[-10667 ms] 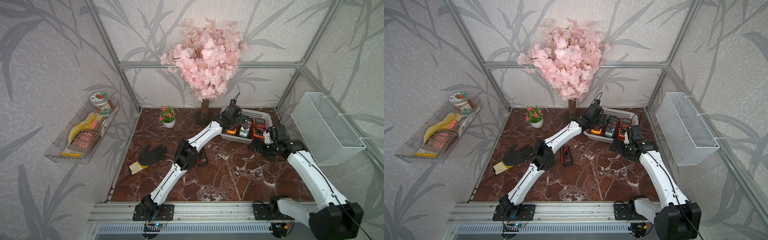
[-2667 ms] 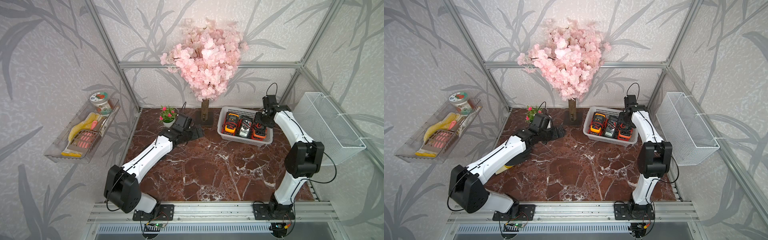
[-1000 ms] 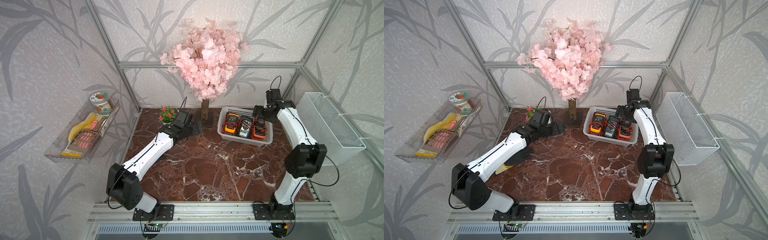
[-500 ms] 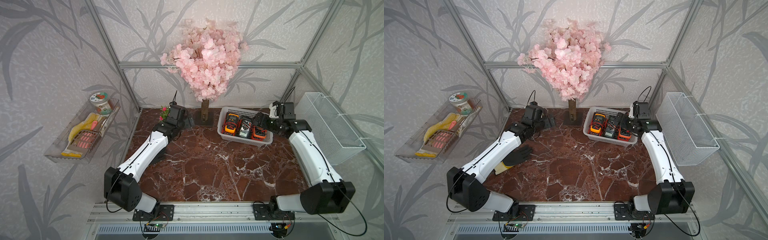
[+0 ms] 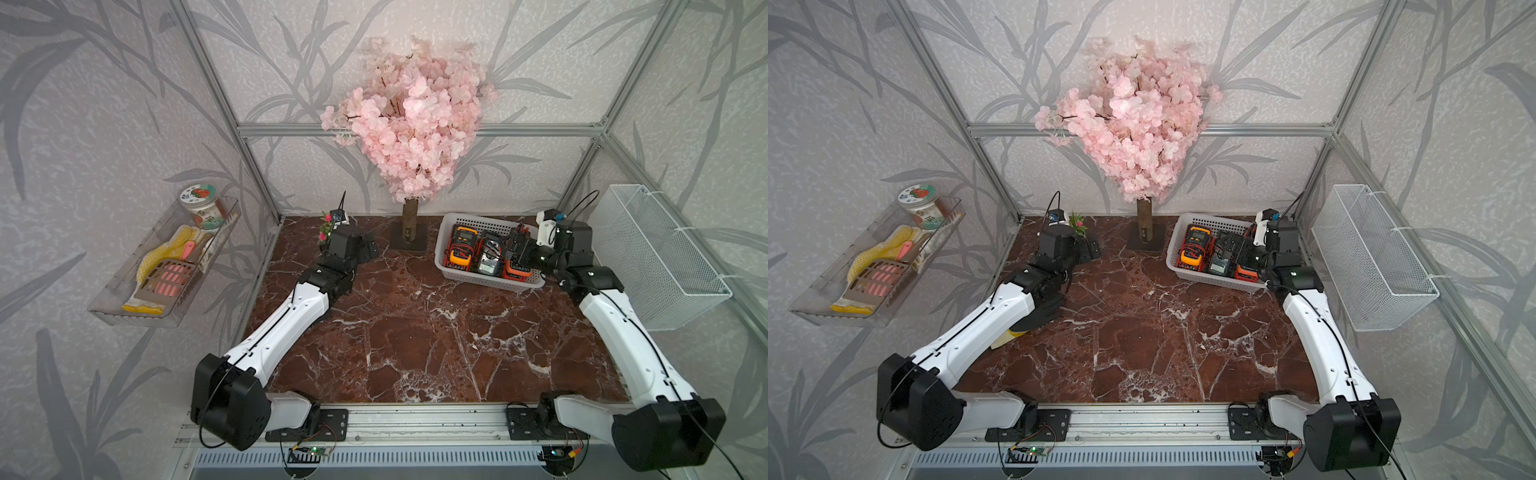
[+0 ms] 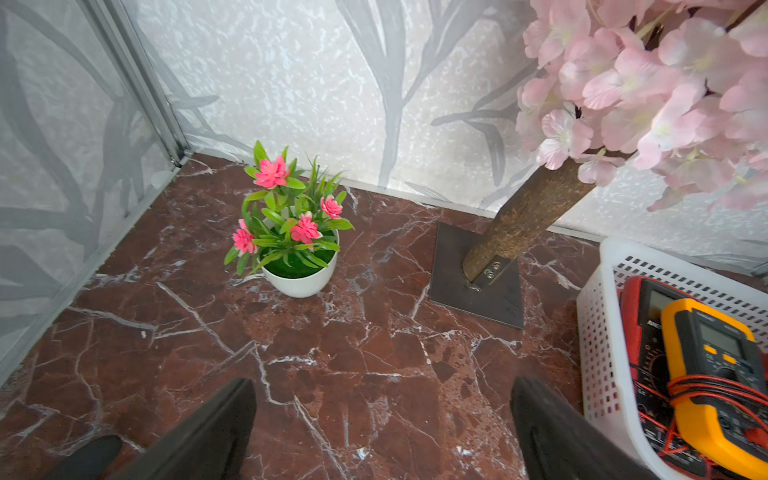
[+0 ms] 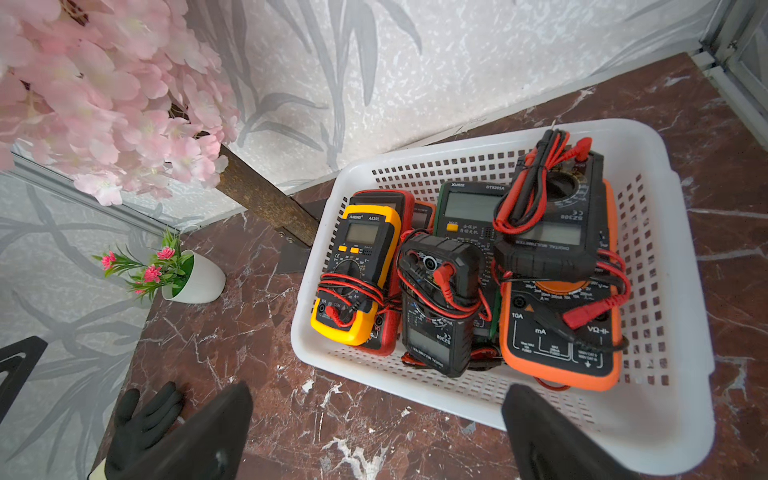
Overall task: Put the multimeter into the basket
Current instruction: Reset both arms
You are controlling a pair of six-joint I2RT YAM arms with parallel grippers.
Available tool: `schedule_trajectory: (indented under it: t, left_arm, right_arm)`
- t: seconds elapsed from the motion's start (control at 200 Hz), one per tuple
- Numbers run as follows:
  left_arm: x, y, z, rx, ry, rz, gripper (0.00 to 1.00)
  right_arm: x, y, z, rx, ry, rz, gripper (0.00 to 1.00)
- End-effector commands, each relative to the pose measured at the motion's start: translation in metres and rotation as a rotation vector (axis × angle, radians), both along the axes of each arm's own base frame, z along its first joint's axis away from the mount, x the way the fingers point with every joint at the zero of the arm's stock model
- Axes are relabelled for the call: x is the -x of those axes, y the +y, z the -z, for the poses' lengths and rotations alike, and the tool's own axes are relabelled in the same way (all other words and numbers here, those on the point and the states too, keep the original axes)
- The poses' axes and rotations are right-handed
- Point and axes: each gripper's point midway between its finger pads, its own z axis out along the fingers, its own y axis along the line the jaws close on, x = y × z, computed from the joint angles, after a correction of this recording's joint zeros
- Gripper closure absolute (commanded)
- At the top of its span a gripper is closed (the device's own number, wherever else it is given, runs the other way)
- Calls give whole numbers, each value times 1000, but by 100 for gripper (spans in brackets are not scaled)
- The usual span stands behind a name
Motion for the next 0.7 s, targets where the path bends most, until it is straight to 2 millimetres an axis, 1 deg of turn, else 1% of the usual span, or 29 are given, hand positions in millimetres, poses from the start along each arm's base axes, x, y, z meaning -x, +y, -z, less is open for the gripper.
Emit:
schedule_trajectory:
  t: [0.0,0.11,0.255,0.395,0.565,0.695]
  left_arm:
    - [2,20,-22,-78,-126,-67,0]
    - [9,34,-12,-125,-132,-118,0]
    - [20,51,5,-176,-114,-196,0]
    - [31,71,21,-221,-108,-290,0]
    - [45,88,47,-260,-89,-328,0]
    - [53,102,61,-265,-83,-356,0]
  right_arm:
    - [-4,-5,-14,26,-146,27,0]
    - [-1,-15,-6,93,-195,62,0]
    - [3,-29,18,213,-179,85,0]
    - [7,-36,41,309,-186,77,0]
    - [13,-43,66,363,-194,96,1]
    - [13,-52,88,403,-162,127,1]
